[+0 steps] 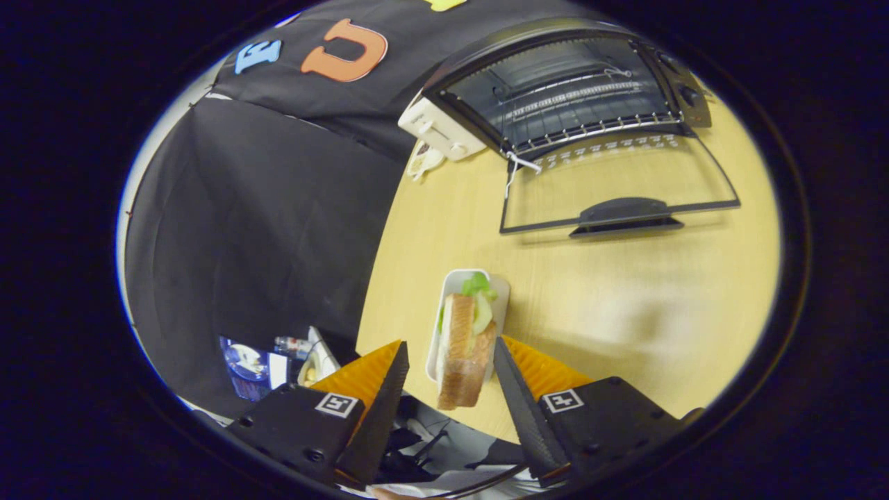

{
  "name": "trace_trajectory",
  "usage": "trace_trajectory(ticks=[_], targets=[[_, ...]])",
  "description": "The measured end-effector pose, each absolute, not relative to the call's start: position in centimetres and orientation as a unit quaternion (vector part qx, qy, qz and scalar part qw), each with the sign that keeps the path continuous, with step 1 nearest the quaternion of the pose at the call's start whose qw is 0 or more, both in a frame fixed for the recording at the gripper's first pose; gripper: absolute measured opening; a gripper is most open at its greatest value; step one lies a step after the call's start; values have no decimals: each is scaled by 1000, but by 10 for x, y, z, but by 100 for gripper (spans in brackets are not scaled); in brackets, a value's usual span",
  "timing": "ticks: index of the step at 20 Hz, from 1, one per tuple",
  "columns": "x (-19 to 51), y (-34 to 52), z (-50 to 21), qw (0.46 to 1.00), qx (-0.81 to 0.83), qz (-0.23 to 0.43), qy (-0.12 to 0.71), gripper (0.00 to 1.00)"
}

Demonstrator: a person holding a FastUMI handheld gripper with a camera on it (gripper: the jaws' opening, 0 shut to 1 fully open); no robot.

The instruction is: Open the toaster oven, put the food inside, and close the toaster oven door.

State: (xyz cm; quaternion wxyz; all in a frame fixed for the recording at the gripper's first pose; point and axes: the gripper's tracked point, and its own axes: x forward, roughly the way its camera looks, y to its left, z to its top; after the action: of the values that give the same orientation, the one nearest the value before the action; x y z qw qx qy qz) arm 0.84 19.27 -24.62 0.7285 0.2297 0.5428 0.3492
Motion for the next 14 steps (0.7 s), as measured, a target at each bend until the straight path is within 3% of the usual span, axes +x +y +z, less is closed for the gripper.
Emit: trace_trajectory(ticks=[2, 11, 14], targets=[[17, 190, -255, 743, 218, 332, 539, 80], [9, 197, -271, 737, 195, 331, 556, 51], [11, 197, -270, 730, 212, 331, 560, 47]])
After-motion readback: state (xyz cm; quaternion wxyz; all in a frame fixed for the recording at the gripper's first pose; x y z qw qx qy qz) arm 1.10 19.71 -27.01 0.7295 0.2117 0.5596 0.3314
